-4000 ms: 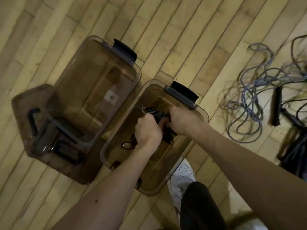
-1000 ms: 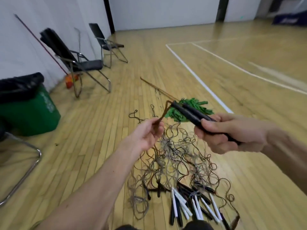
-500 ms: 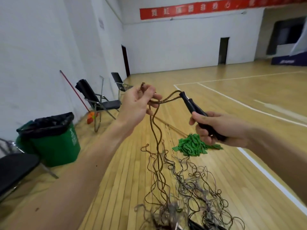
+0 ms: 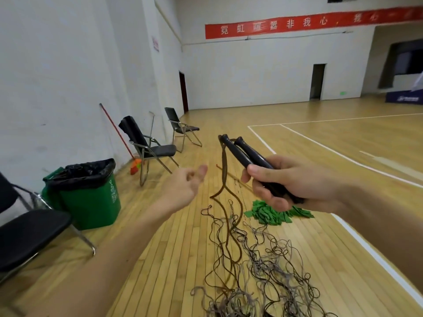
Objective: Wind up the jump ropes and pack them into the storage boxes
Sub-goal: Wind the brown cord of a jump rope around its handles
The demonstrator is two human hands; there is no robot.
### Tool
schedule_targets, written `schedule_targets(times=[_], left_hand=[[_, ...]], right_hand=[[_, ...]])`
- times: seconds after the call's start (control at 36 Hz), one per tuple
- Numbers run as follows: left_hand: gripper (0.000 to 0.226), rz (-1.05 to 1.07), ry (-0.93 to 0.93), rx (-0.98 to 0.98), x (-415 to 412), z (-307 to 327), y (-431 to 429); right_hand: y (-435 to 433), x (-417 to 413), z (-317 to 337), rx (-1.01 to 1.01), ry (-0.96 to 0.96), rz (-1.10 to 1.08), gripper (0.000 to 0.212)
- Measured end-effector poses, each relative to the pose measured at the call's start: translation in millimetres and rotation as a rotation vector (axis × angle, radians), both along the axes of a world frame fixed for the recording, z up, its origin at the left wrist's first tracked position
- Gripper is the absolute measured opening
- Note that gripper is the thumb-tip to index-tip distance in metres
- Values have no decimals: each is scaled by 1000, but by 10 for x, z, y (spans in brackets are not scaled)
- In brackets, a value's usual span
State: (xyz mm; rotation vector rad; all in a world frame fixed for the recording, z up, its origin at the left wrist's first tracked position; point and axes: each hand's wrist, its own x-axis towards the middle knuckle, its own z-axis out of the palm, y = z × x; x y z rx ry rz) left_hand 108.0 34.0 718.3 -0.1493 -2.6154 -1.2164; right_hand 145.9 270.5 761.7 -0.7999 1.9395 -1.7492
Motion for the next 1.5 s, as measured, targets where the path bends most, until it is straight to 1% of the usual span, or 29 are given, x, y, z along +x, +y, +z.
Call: schedule_targets(times=[0.03,0.06,0.11,0.17,0.19,0.31,0.36,0.44,0.47,0.5,0.58,0.61,0.67,0.72,0.75,0.78,0.92,0.97,1.03,1.06,1.11,1.17,1.25,1.33,1.42,1.47,1.5], left_hand=[[69,-39,88,87,65,49,16],[69,-123,123,247,144,108,55],[74,-316,125,528,281,228,118],[78,-462,123,661,413,326,166],[75,-497,137,654,480,367,203],[50,-522,274,361,634,469,333],[46,-575,313,251,622,515,321],[46,-558,473,-65,616,697,295],[47,-534,533,-188,626,797,296],[54,-497,606,-326,637,912,308],[81,-379,869,-800,646,1253,347],[88,-357,931,-916,632,1343,354],[91,-326,1012,-1053,608,1462,352],[89,-321,1058,-1080,600,1476,367],[86,-336,1049,-1042,604,1437,380],[81,-360,1002,-962,594,1376,393],[54,-528,543,-367,581,972,409],[53,-606,367,-168,593,833,389],[58,-682,185,20,597,673,339],[59,-710,110,83,596,588,311],[55,-732,8,119,561,376,255],[39,-717,-75,109,526,148,237],[18,-712,-176,194,473,-133,234],[18,-684,-200,232,443,-250,198],[12,-649,-186,249,382,-279,112],[7,-646,-187,219,355,-282,58],[8,-662,-204,187,348,-284,51]], right_hand=[[-30,33,20,-5,-2,14,28],[-55,60,30,-9,-4,27,27],[-109,117,44,-7,-7,50,27],[-161,180,39,1,-11,73,28],[-176,203,29,0,-14,84,28],[-168,299,-30,-8,-46,141,23],[-133,341,-38,-50,-89,178,23],[-54,365,29,-99,-119,170,30],[-29,373,71,-102,-104,148,31],[-8,379,115,-97,-76,119,32],[27,405,206,-72,21,49,27],[31,413,220,-79,36,51,26],[44,426,221,-100,41,64,27],[72,444,199,-110,27,78,29],[83,458,181,-117,14,90,28],[94,467,161,-130,-1,104,27],[104,486,35,-187,-92,131,27],[112,487,-63,-209,-141,156,26],[130,500,-179,-237,-186,196,24],[146,507,-244,-253,-208,214,24],[195,511,-367,-284,-246,252,28],[263,506,-474,-303,-264,277,33],[358,502,-622,-287,-301,251,34],[462,524,-767,-257,-359,191,33],[562,548,-861,-175,-352,130,31],[589,569,-898,-117,-338,95,32],[595,574,-913,-88,-326,75,32]])
